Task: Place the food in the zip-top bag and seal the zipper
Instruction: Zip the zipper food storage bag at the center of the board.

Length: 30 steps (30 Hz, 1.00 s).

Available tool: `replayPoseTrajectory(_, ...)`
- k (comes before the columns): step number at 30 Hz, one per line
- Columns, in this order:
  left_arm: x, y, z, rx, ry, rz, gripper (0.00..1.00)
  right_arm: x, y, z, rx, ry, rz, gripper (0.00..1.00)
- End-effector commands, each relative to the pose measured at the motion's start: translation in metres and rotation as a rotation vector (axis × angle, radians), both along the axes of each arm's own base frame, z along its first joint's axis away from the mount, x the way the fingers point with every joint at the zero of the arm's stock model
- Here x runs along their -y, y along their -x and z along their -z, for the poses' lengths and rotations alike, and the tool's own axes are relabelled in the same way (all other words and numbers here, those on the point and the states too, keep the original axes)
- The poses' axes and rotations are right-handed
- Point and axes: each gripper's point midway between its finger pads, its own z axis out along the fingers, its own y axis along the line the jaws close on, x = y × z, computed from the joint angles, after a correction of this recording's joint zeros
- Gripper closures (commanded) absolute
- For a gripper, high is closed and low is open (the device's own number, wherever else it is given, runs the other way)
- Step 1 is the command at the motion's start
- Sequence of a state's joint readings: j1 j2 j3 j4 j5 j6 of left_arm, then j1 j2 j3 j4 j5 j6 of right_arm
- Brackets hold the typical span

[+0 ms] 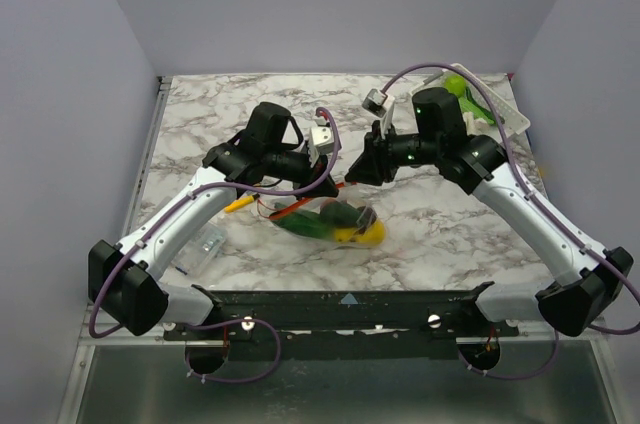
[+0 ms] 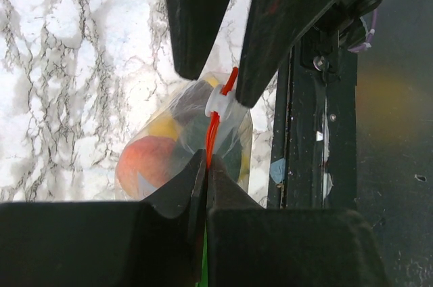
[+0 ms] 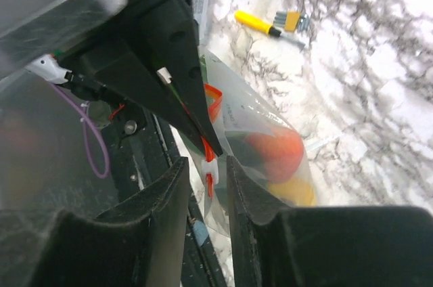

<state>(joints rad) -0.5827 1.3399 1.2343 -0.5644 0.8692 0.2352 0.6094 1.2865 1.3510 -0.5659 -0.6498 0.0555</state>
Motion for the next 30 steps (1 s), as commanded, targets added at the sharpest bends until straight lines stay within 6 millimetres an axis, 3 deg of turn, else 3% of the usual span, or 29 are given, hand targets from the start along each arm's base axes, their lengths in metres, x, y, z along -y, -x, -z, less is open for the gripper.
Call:
replayPoseTrajectory(1, 0.002, 0.007, -0.023, 0.052, 0.050, 0.031, 1.00, 0.001, 0.009, 0.015, -0.082, 0.061, -0.055, 0.72)
replayPoseTrajectory(22, 0.005, 0.010, -0.022, 0.036, 0.053, 0.053, 1.00, -0.009, 0.005, 0.015, -0.052, 0.108, -0.062, 0.78)
replayPoseTrajectory(26, 0.005, 0.011, -0.023, 0.039, 0.054, 0.056, 1.00, -0.011, 0.005, 0.021, -0.058, 0.142, -0.061, 0.99)
replayPoseTrajectory(30, 0.005, 0.011, -0.024, 0.041, 0.057, 0.058, 1.00, -0.013, 0.007, 0.025, -0.060, 0.157, -0.064, 1.00)
